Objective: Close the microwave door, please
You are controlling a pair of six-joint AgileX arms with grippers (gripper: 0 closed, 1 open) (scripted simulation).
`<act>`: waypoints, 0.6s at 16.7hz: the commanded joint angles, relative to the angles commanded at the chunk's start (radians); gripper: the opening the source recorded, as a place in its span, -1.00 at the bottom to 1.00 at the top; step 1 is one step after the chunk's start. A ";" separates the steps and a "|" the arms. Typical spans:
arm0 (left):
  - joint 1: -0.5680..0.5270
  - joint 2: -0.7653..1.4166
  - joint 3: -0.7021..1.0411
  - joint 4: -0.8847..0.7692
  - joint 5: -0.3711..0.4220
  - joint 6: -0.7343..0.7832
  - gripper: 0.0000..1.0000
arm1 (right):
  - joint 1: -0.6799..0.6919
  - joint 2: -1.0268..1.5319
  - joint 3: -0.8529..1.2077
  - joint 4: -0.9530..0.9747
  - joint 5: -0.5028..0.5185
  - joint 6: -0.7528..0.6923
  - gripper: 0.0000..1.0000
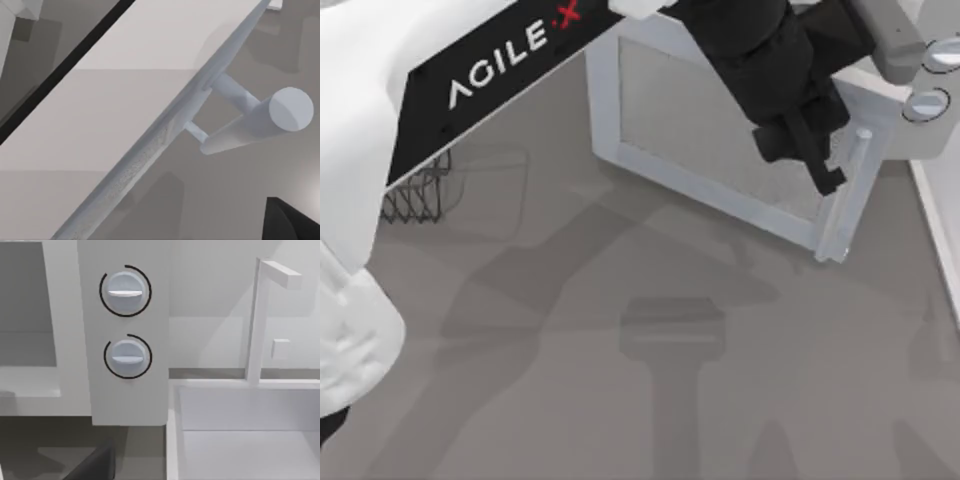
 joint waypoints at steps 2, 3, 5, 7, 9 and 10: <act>-0.001 0.003 -0.002 -0.003 0.002 0.000 -1.00 | 0.000 0.000 0.000 0.000 0.000 0.000 1.00; -0.005 0.014 0.003 -0.012 0.005 -0.003 -1.00 | 0.000 0.000 0.000 0.000 0.000 0.000 1.00; -0.016 0.049 0.027 -0.039 0.010 -0.013 -1.00 | 0.000 0.000 0.000 0.000 0.000 0.000 1.00; -0.027 0.085 0.061 -0.064 0.009 -0.026 -1.00 | 0.000 0.000 0.000 0.000 0.000 0.000 1.00; -0.035 0.099 0.101 -0.070 0.001 -0.032 -1.00 | 0.000 0.000 0.000 0.000 0.000 0.000 1.00; -0.035 0.098 0.120 -0.064 -0.004 -0.031 -1.00 | 0.000 0.000 0.000 0.000 0.000 0.000 1.00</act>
